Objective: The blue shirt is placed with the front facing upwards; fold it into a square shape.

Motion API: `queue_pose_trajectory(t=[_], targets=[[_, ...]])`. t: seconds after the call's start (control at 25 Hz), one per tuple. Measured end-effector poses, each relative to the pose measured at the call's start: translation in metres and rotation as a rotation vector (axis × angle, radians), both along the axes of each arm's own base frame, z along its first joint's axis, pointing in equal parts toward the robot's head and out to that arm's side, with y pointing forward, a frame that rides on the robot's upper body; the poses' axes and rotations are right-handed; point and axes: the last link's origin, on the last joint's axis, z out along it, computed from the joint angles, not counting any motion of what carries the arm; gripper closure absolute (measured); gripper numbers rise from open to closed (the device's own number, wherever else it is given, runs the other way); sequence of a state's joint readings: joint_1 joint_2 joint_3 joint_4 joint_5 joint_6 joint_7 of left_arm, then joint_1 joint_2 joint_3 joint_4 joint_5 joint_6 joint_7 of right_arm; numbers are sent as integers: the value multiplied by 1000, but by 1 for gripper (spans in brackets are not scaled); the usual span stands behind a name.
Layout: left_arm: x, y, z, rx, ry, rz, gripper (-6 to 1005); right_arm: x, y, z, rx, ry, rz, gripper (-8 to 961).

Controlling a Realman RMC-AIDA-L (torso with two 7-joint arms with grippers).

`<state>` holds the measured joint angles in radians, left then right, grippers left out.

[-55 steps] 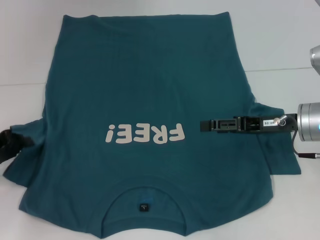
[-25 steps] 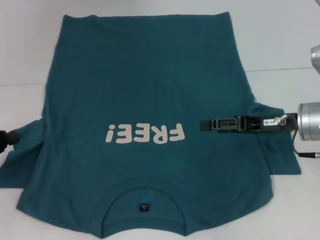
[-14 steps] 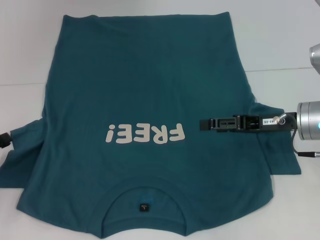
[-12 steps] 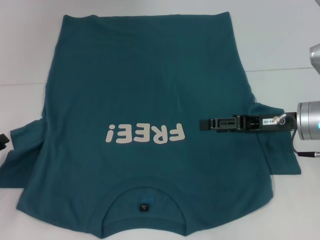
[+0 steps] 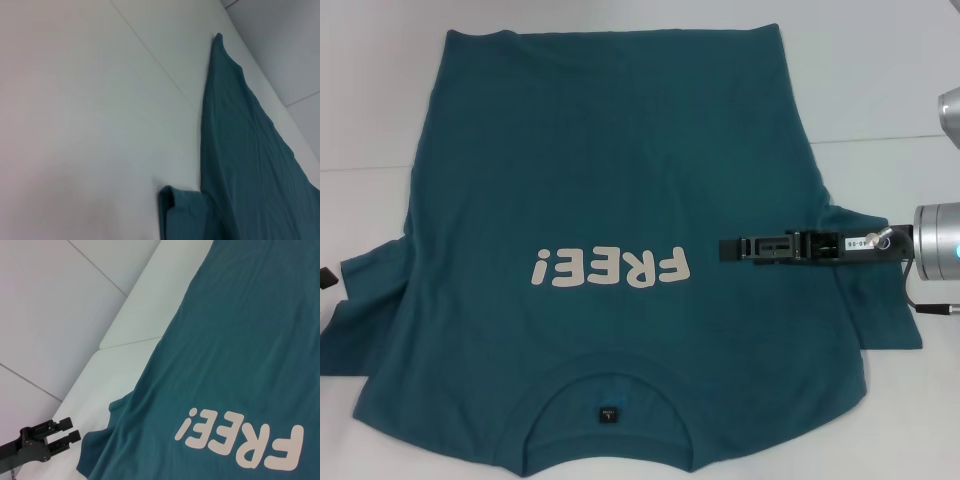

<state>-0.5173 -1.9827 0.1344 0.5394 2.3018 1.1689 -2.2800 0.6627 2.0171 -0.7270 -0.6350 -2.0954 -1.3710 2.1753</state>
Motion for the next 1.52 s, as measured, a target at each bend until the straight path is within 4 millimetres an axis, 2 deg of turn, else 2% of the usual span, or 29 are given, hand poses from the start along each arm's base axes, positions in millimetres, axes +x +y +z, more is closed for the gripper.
queue_pose_trajectory(t=[0.44, 0.64, 0.76, 1.0, 1.2, 1.52], targets=[[5, 8, -14, -61, 68, -19, 247, 1, 0, 0, 1, -1, -3, 26], [9, 7, -18, -80, 51, -32, 64, 1, 0, 0, 2, 0, -2, 26], [12, 6, -20, -89, 34, -46, 66, 0, 0, 0, 2, 0, 0, 26], [15, 6, -23, -103, 23, -54, 155, 0, 1, 0, 2, 0, 1, 26], [15, 8, -25, -111, 28, -45, 284, 0, 1, 0, 2, 0, 0, 26], [17, 16, -29, -109, 45, -34, 282, 0, 0, 0, 2, 0, -1, 26]])
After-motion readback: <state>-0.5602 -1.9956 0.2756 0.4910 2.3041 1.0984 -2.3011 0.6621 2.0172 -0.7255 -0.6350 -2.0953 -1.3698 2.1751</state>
